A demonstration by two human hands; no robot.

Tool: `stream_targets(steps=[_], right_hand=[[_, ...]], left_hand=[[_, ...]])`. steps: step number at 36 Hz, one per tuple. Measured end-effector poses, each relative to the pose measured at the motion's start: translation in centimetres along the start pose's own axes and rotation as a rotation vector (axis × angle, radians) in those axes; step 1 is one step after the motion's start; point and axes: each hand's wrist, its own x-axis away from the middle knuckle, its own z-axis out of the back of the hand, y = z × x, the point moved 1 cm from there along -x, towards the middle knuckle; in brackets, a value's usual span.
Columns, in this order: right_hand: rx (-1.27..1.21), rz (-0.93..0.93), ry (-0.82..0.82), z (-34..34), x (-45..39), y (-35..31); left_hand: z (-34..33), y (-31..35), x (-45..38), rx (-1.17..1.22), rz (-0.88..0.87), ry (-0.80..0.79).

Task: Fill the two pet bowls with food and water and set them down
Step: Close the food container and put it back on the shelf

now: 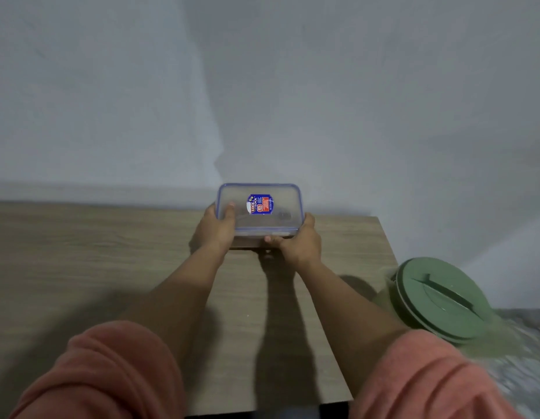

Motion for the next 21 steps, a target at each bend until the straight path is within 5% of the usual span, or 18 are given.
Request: stream_targets(steps=[21], right_hand=[[-0.081,0.134,0.072,7.0,13.1,-5.7]], left_hand=[[10.8,5.6,12.9,0.154,-0.232,-0.043]])
